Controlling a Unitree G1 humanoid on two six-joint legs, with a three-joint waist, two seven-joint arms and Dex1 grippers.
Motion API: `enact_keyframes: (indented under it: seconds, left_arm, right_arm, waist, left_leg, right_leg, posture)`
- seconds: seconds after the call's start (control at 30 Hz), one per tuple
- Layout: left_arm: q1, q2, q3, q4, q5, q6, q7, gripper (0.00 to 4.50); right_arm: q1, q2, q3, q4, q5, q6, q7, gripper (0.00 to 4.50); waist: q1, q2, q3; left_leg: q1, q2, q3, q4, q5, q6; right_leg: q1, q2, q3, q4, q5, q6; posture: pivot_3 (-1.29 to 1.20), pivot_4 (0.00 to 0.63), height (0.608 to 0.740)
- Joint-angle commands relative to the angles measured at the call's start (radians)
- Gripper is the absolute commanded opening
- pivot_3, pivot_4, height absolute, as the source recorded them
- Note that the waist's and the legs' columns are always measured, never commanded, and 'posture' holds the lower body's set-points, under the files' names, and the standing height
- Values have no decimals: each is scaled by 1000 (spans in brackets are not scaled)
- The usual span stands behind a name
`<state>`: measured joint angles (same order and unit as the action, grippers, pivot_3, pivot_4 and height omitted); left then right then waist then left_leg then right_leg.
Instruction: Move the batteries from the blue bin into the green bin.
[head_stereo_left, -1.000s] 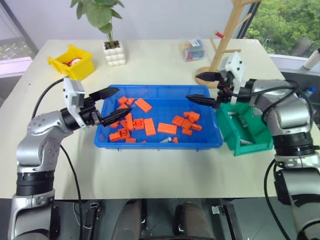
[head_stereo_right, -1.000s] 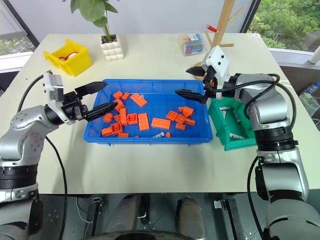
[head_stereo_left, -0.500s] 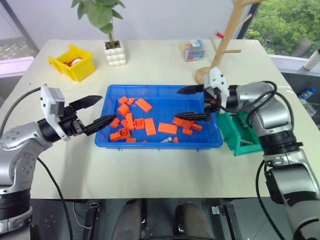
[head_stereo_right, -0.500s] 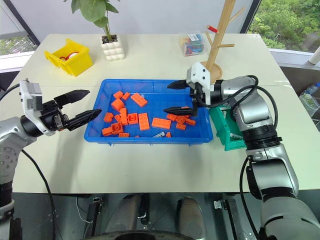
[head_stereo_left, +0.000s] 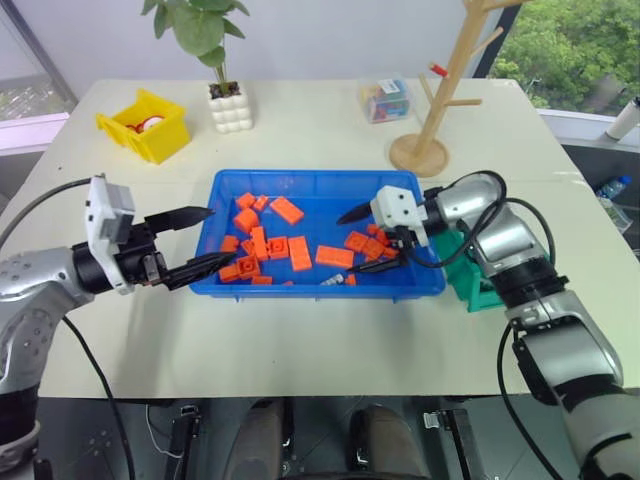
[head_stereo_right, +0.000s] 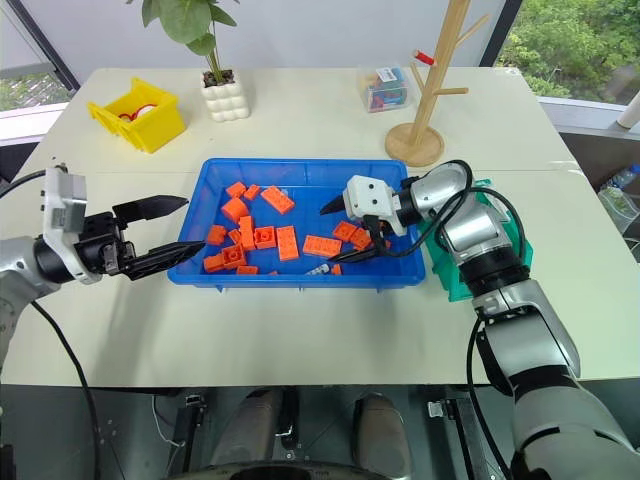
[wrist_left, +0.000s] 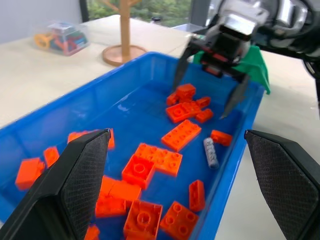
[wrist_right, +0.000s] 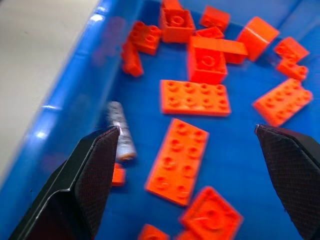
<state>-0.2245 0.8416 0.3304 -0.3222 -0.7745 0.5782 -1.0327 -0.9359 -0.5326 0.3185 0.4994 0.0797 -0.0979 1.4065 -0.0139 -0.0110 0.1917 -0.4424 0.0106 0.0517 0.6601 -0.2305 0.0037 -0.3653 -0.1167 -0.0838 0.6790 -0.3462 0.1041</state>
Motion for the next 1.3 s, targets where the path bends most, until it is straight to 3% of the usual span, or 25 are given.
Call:
enact_keyframes:
  seconds: [0.03, 0.33, 0.93, 1.3]
  left_arm:
    - [-10, 17, -2, -18, -13, 6, -13, 4500]
    - [-26, 45, -37, -1, 2, 19, -59, 4500]
    - [5, 10, -16, -34, -10, 13, -4, 4500]
    - [-3, 5, -12, -26, -7, 2, 16, 4500]
  right_arm:
    - [-36, 10, 1, 40, -35, -66, -4, 4462]
    - [-59, 28, 27, 91, -79, -186, 43, 4462]
    - [-45, 101, 96, 136, -132, -320, 77, 4462]
    - [-94, 118, 142, 311, -221, -492, 70, 4462]
  waist:
    - [0, 0, 0]
    - [-1, 0, 0]
    - [0, 0, 0]
    - [-1, 0, 0]
  left_leg:
    - [0, 0, 0, 0, 0, 0]
    - [0, 0, 0, 0, 0, 0]
    - [0, 0, 0, 0, 0, 0]
    - [0, 0, 0, 0, 0, 0]
  right_leg:
    - [0, 0, 0, 0, 0, 0]
    - [0, 0, 0, 0, 0, 0]
    - [0, 0, 0, 1, 0, 0]
    - [0, 0, 0, 1, 0, 0]
  posture:
    - [0, 150, 739]
    - [0, 150, 739]
    - [0, 150, 739]
    - [0, 150, 739]
